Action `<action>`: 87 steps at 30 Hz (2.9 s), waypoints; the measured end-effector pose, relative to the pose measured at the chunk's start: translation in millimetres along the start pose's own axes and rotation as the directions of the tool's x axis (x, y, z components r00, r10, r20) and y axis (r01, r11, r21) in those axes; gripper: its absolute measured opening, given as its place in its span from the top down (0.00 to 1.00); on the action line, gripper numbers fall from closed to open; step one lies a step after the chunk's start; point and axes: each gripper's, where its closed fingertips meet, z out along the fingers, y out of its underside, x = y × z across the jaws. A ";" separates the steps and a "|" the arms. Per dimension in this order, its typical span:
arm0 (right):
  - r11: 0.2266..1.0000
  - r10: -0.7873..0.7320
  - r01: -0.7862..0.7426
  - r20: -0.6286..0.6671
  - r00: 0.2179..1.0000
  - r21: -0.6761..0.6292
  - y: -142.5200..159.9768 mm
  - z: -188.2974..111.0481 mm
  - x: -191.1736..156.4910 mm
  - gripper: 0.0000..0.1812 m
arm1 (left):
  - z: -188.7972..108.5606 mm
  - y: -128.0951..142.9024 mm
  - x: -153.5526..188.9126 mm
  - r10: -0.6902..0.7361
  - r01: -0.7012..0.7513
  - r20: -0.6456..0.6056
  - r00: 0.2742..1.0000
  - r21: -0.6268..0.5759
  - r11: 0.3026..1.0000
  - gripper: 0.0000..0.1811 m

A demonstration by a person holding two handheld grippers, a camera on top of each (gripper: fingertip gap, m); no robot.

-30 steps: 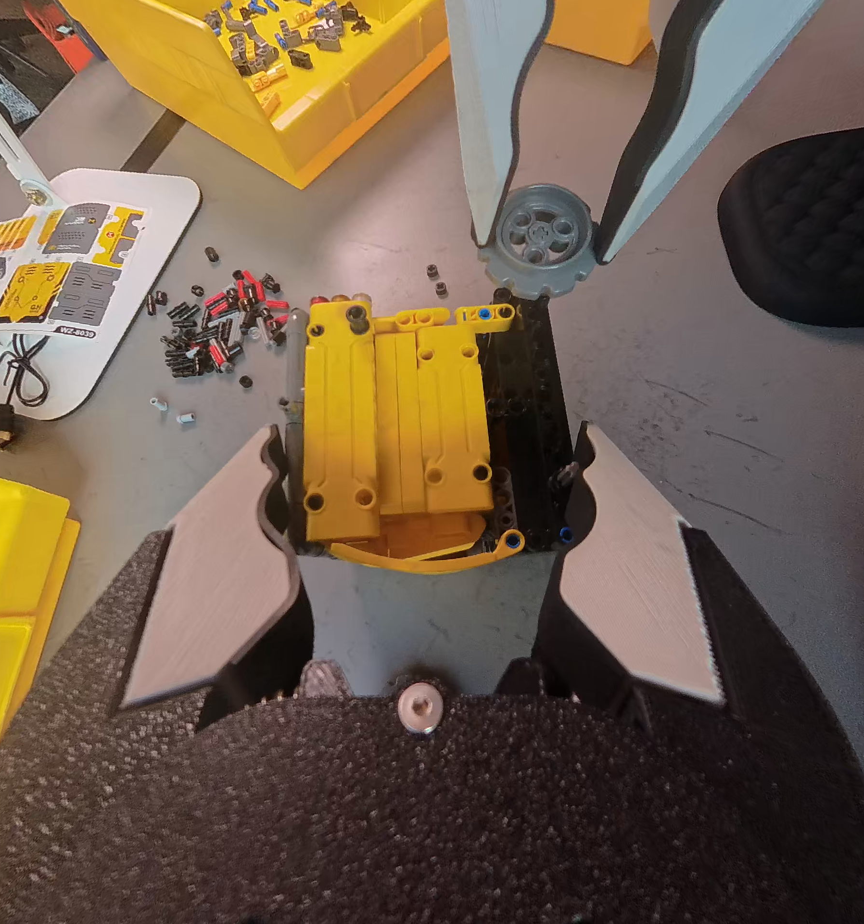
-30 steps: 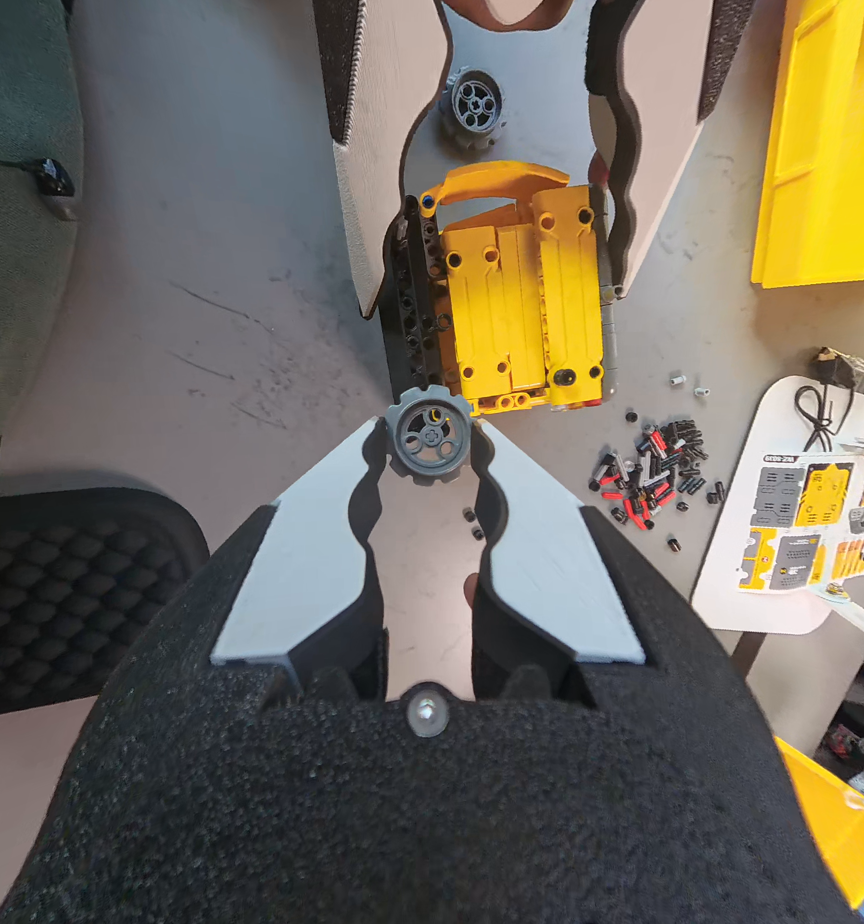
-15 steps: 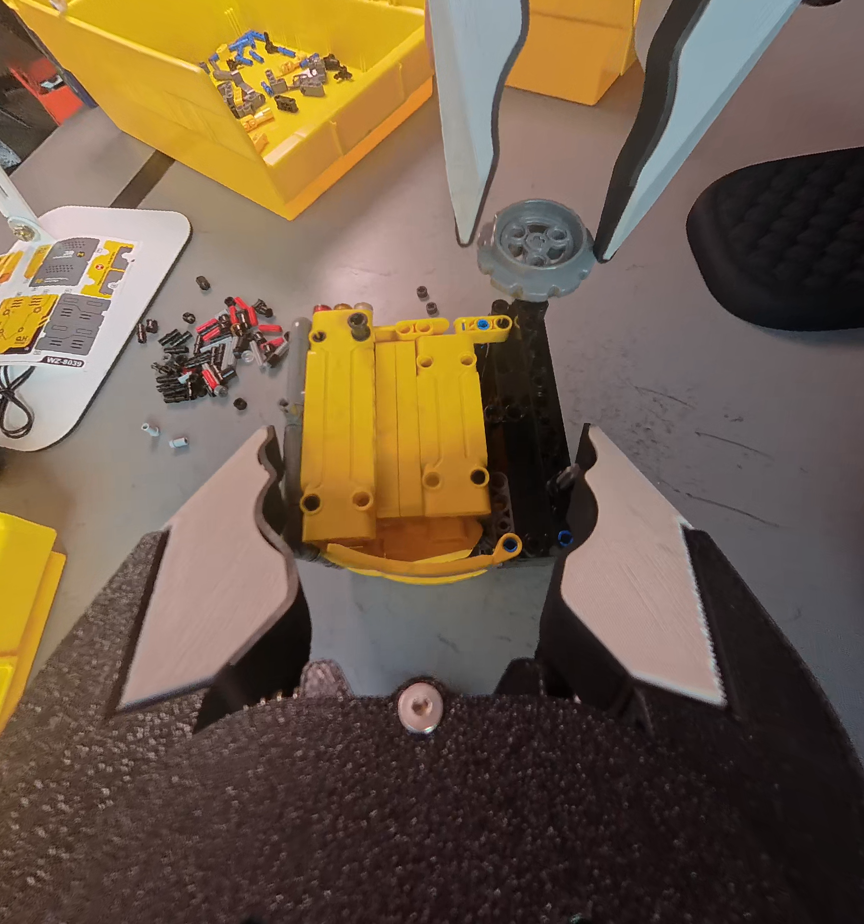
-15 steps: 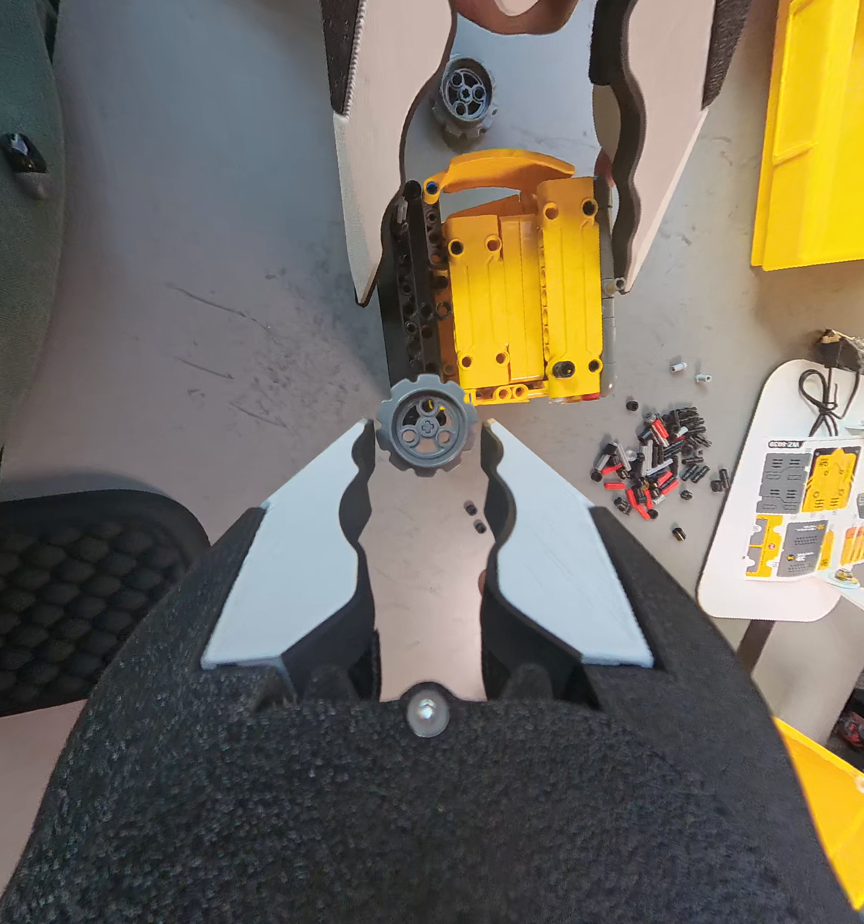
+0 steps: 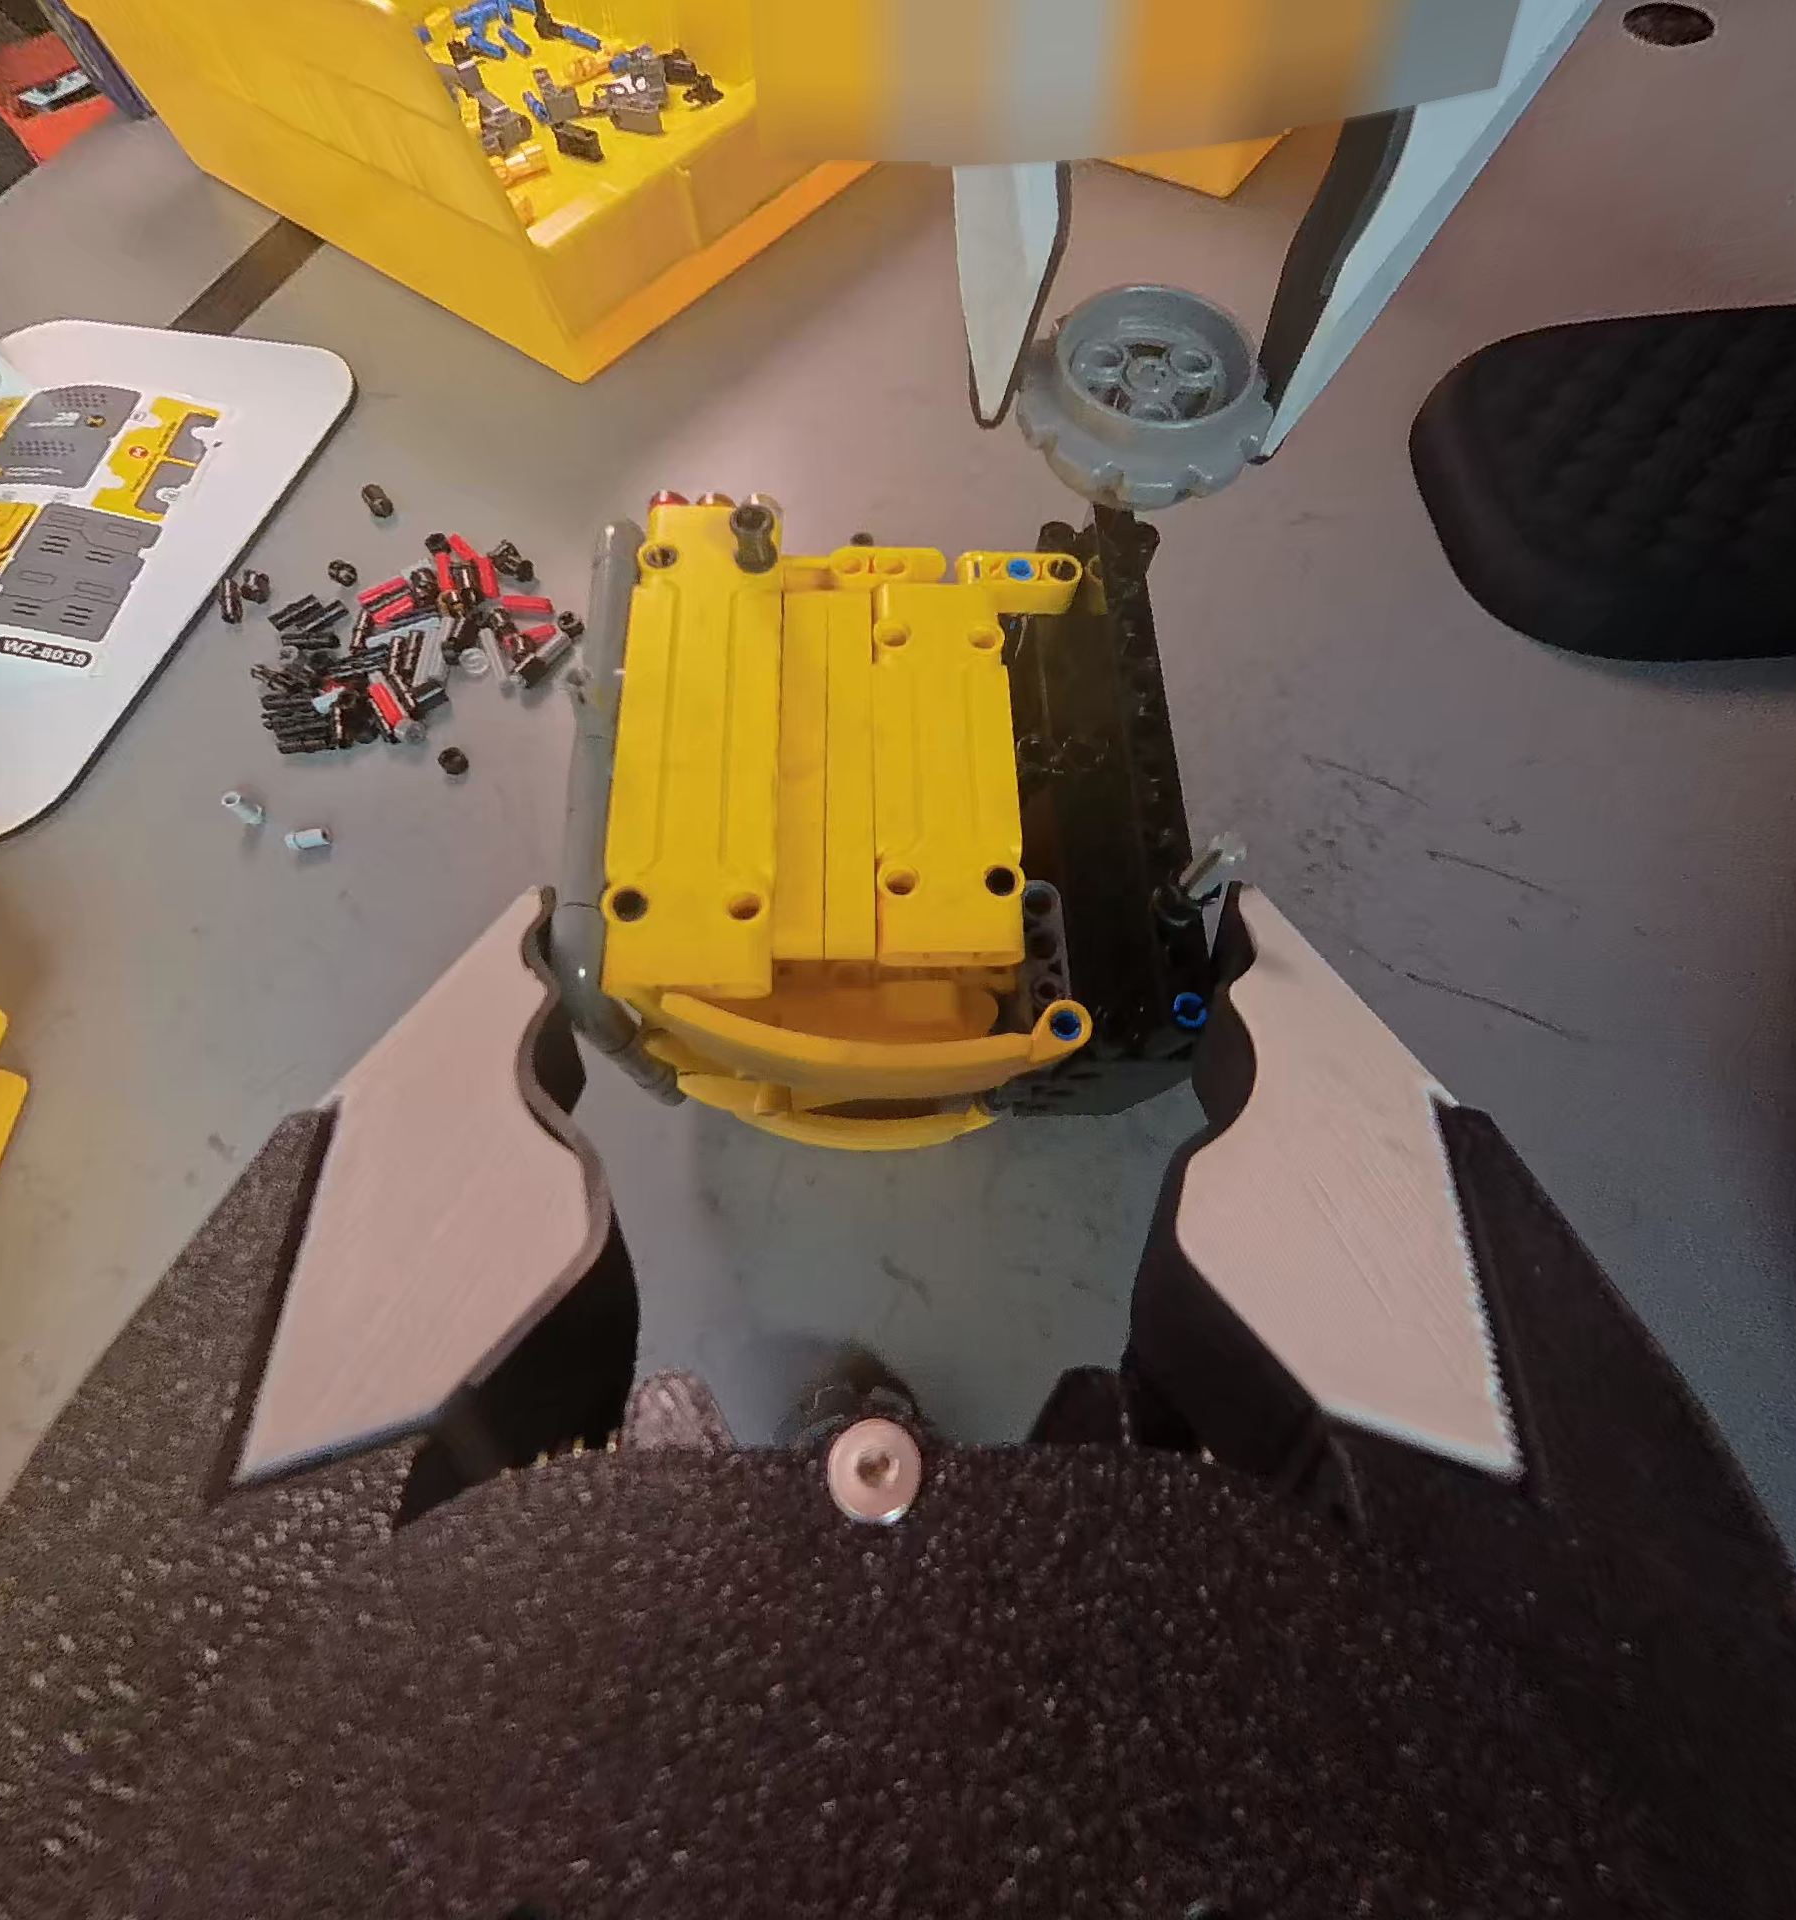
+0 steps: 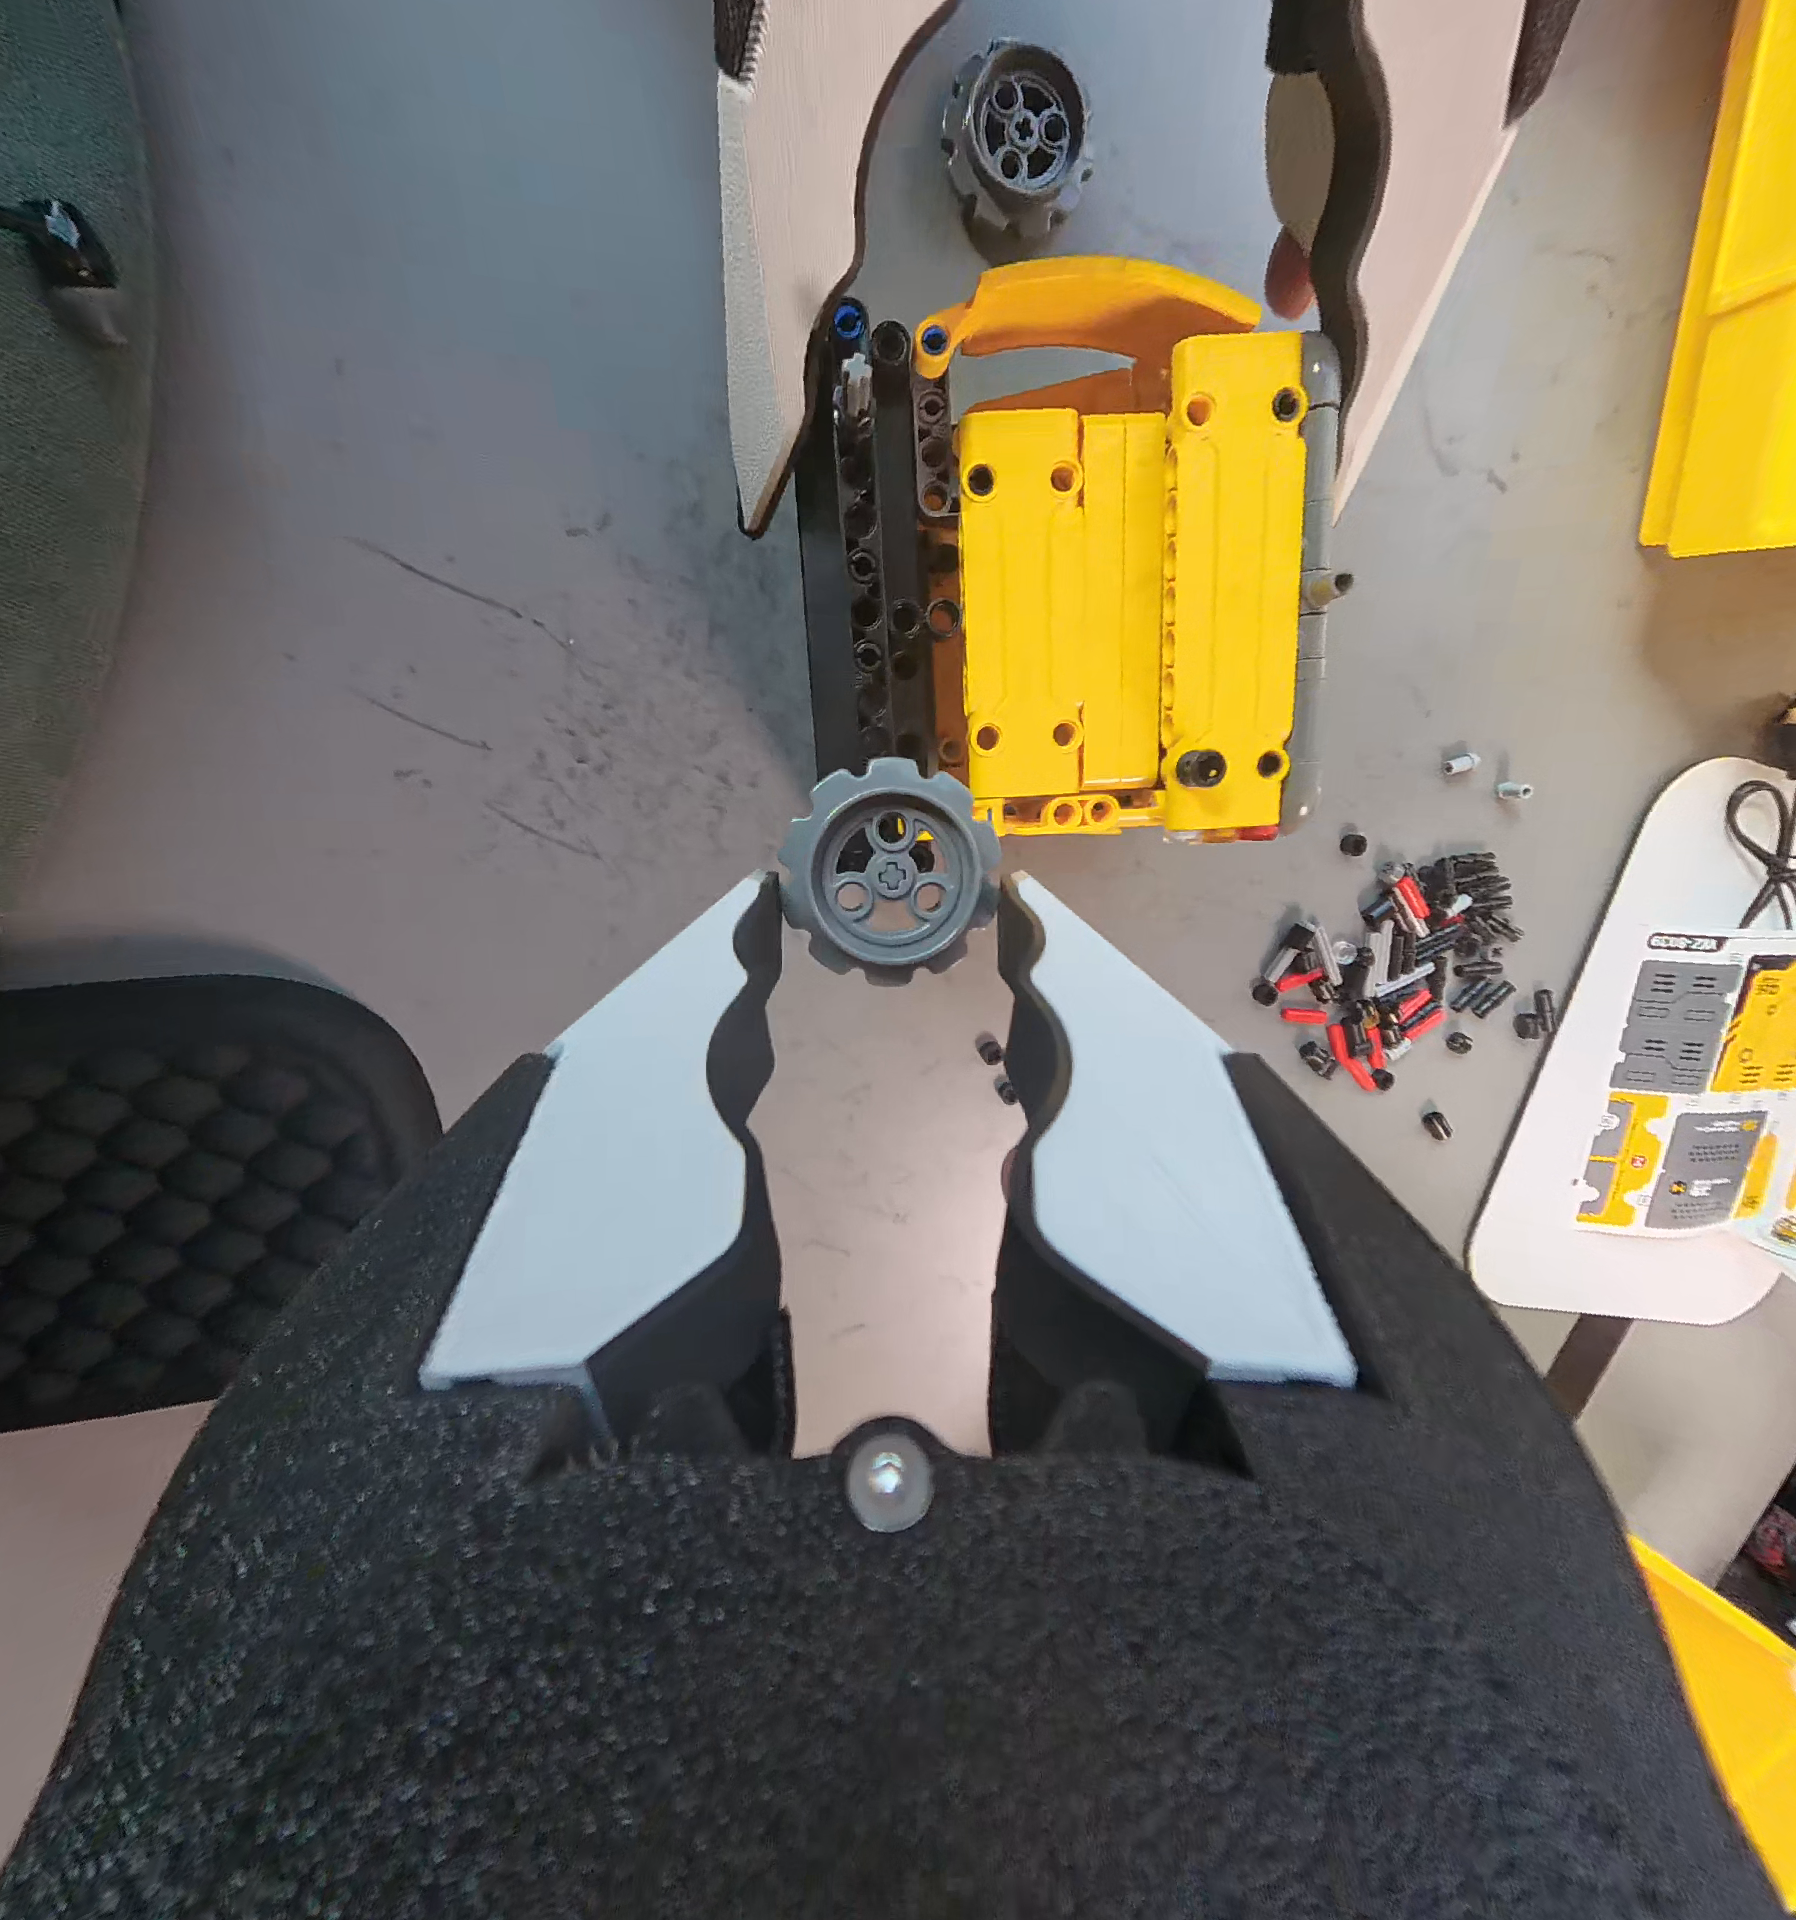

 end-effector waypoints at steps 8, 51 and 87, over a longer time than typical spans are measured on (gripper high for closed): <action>0.999 -0.001 0.001 -0.011 1.000 0.035 -5.1 -8.3 2.0 0.76 | -0.4 -4.6 -1.6 0.013 -0.008 -0.041 0.999 0.102 0.995 0.34; 0.991 0.109 -0.107 0.023 0.994 -0.082 -4.8 5.8 -2.0 0.78 | 0.4 -4.6 -1.8 -0.036 0.039 -0.026 0.999 0.159 0.987 0.34; 0.787 0.492 -0.378 -0.126 0.862 0.487 48.8 15.9 21.7 0.84 | -38.5 -6.0 -4.3 0.079 -0.070 -0.039 0.996 0.180 0.981 0.37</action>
